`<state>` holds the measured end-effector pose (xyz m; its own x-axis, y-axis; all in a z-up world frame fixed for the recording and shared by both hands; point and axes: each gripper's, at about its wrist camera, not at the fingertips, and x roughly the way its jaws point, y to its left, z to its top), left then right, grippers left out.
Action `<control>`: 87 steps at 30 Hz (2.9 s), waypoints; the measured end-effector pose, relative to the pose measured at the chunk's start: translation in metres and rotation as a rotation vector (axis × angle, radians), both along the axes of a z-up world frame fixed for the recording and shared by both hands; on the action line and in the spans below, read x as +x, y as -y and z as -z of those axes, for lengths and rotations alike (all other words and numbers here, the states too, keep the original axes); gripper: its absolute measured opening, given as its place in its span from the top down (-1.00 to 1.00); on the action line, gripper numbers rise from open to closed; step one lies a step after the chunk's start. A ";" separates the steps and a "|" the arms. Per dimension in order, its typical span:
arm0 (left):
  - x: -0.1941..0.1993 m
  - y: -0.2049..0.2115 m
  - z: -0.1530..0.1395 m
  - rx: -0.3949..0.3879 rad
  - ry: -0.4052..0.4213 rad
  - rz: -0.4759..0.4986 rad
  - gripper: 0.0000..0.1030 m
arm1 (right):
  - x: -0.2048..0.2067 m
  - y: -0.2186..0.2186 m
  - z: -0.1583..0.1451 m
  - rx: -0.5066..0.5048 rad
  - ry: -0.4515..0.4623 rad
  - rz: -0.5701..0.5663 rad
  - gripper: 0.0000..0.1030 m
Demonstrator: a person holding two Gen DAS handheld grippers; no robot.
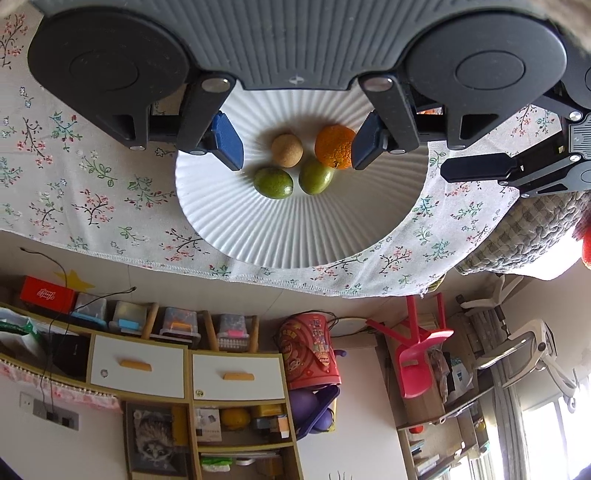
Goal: Organize fruits
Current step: 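Carry tangerine and kiwi into the white plate and open both tools, then withdraw both tools and move the left tool toward the small potato, then close the left tool on the small yellowish potato and lift it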
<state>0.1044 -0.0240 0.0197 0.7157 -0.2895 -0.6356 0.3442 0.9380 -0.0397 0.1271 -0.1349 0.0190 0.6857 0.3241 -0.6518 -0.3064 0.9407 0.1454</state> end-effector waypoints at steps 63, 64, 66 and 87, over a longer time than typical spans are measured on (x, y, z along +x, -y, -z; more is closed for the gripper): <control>-0.080 0.001 0.052 -0.048 -0.189 0.199 0.59 | -0.089 0.004 0.035 -0.206 -0.013 -0.090 -0.98; -0.079 0.003 0.053 -0.049 -0.191 0.200 0.71 | -0.088 0.004 0.035 -0.205 -0.013 -0.089 -0.98; -0.077 0.004 0.053 -0.048 -0.191 0.198 0.85 | -0.088 0.003 0.034 -0.206 -0.013 -0.090 -0.98; -0.082 -0.061 0.034 0.014 -0.157 0.030 0.86 | -0.066 -0.051 0.030 -0.156 -0.057 -0.162 -0.71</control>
<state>0.0225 0.0370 -0.0147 0.5985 -0.2998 -0.7430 0.3629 0.9282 -0.0822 0.0607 -0.0839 -0.0114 0.5940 0.3187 -0.7387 -0.4504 0.8926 0.0229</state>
